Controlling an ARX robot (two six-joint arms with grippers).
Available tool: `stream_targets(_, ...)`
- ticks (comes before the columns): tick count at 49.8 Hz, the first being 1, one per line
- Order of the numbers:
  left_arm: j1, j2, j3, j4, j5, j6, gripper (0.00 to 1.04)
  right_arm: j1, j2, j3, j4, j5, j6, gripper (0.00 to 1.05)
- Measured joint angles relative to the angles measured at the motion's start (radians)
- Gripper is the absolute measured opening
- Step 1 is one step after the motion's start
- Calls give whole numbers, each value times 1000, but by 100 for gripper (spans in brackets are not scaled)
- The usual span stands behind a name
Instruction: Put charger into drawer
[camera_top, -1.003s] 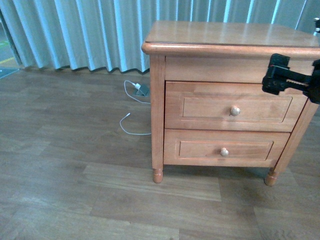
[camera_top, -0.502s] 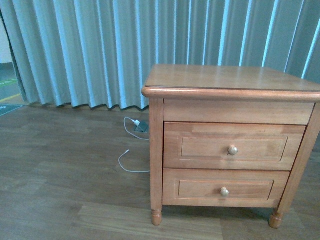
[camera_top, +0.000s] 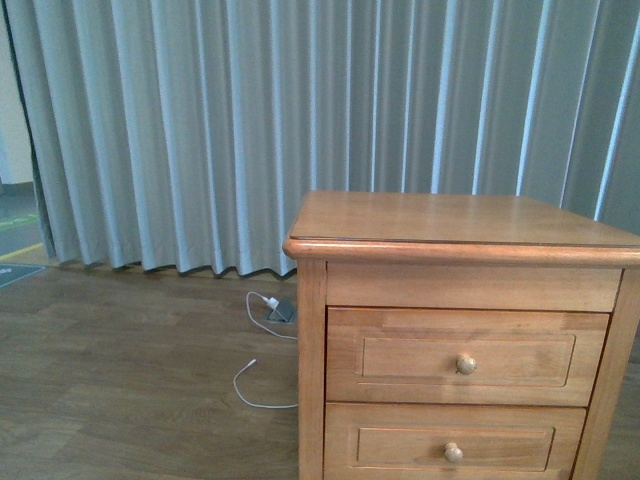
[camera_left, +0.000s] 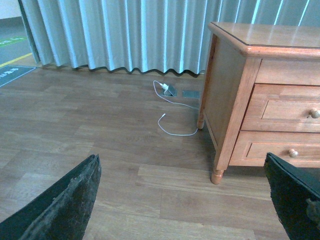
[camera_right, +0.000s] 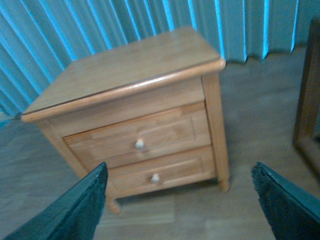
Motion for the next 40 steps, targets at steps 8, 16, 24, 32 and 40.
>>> stream_targets(8,0,0,0,0,0,0,99,126,-120,-129,35,116,-144,39)
stream_targets(16,0,0,0,0,0,0,99,195,-194,-184,22,180,-159,7)
stream_targets(24,0,0,0,0,0,0,99,242,-248,-221,2,230,-166,2)
stream_targets(32,0,0,0,0,1,0,99,354,-304,-246,-26,330,-167,2)
stream_targets(40,0,0,0,0,0,0,99,358,-362,-272,-60,336,-167,2)
